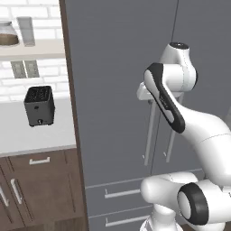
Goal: Take the strawberry from the fridge and place it on top of the pancake, located on the dining counter.
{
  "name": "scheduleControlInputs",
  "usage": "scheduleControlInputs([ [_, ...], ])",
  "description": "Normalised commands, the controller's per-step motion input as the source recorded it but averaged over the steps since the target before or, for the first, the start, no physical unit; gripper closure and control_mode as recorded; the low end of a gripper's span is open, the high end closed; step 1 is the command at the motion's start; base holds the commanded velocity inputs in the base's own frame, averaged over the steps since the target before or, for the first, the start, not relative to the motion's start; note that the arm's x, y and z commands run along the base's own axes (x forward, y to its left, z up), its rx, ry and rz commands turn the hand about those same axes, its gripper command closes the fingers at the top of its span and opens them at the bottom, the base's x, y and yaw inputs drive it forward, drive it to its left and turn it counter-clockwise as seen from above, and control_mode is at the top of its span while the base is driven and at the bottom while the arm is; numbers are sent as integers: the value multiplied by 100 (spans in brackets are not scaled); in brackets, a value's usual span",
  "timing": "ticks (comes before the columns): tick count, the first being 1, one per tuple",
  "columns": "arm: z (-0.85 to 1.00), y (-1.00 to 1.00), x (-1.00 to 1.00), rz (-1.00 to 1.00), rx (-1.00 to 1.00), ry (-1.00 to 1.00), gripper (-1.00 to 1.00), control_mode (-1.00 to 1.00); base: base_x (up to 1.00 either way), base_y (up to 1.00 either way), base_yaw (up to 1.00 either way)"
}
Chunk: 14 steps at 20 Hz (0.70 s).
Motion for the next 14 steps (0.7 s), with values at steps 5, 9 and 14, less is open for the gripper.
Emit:
scheduleControlInputs([
  [5, 0, 0, 0, 0, 0, 0, -100, 100, -4, -19, 0],
  [9, 0, 0, 0, 0, 0, 0, -100, 100, -7, -46, 0],
  [14, 0, 0, 0, 0, 0, 0, -100, 100, -9, -36, -5],
])
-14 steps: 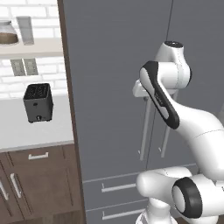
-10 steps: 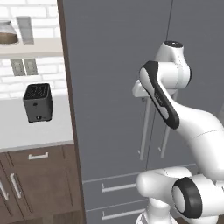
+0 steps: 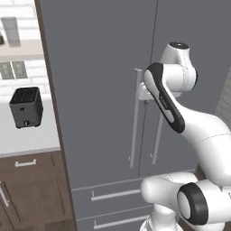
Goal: Take the strawberry from the fridge and place it on top of the pancake, located on the dining counter.
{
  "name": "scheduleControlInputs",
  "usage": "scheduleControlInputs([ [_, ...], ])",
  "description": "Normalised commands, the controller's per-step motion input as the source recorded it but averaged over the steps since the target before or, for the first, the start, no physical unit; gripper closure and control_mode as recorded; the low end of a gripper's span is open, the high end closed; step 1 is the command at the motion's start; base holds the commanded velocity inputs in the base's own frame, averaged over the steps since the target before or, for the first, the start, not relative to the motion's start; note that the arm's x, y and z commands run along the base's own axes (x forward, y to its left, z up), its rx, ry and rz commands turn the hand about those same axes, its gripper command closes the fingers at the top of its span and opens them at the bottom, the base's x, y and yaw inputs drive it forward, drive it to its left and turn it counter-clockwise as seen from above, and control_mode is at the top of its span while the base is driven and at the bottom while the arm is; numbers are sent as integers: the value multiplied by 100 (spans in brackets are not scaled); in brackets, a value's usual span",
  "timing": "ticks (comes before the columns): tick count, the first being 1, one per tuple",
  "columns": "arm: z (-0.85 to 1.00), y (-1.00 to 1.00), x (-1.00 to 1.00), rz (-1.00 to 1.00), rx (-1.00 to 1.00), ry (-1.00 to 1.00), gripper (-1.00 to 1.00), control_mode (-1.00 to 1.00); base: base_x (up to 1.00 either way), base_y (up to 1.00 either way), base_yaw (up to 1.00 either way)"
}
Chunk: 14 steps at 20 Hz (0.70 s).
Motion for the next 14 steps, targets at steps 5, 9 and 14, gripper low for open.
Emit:
scheduleControlInputs([
  [5, 0, 0, 0, 0, 0, 0, -100, 100, -26, -1, -15],
  [9, 0, 0, 0, 0, 0, 0, -100, 100, -56, 1, -9],
  [14, 0, 0, 0, 0, 0, 0, -100, 100, -66, 10, 0],
])
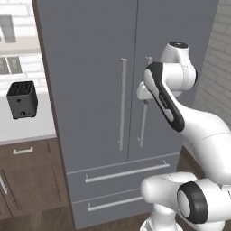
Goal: Take the strawberry from the fridge and place it on top of the pancake, located on the dining counter.
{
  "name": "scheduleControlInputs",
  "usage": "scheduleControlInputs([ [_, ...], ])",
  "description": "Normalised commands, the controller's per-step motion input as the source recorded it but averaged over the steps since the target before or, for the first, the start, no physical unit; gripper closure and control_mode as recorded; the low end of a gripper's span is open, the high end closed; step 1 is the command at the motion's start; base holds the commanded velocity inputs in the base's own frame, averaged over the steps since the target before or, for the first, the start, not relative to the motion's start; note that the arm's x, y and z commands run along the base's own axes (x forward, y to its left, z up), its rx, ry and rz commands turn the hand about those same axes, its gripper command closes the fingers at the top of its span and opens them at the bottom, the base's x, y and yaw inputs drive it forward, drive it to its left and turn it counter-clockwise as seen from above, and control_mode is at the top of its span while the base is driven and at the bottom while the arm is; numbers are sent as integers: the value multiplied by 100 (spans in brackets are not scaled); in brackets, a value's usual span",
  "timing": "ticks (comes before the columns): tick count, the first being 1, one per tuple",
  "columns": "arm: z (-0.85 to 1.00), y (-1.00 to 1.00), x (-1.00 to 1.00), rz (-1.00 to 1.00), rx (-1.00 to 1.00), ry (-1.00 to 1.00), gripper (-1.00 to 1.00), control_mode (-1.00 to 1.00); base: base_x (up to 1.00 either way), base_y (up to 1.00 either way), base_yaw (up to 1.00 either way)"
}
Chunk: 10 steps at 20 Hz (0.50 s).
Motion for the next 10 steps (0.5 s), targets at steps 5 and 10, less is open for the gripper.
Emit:
scheduleControlInputs([
  [5, 0, 0, 0, 0, 0, 0, -100, 100, -46, 34, 4],
  [10, 0, 0, 0, 0, 0, 0, -100, -100, -4, 13, 4],
])
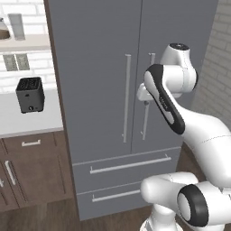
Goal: Take the strawberry from the fridge and place it on top of the pancake, located on the dining counter.
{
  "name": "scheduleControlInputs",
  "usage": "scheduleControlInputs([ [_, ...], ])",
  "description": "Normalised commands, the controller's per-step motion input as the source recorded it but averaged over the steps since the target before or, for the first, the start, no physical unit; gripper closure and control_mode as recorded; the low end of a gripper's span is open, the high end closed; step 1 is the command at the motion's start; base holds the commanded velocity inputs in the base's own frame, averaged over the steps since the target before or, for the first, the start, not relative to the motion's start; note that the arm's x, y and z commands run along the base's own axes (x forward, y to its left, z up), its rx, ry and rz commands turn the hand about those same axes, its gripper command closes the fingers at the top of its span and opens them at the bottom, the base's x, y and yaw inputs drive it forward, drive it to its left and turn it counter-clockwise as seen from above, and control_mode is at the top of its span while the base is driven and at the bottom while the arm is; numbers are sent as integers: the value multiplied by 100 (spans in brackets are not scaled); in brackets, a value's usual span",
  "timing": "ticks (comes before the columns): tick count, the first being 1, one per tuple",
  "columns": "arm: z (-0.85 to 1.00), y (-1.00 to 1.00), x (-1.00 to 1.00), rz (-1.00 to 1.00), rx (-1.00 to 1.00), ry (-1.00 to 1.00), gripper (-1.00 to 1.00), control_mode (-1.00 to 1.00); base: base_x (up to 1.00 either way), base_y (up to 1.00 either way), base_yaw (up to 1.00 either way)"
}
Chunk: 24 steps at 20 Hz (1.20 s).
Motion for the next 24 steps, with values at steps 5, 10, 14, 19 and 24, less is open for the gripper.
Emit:
scheduleControlInputs([
  [5, -9, -7, 28, 4, 0, -14, -100, -100, 0, 0, 0],
  [10, 0, -41, 79, 8, 0, -24, -100, -100, 0, 0, 0],
  [14, -3, -42, 73, 0, 0, -21, -100, -100, 0, 0, 0],
  [19, -28, -10, 68, 0, 0, -18, -100, -100, 0, 0, 0],
  [24, -27, -17, 38, -1, 0, -6, -100, -100, 0, 0, 0],
])
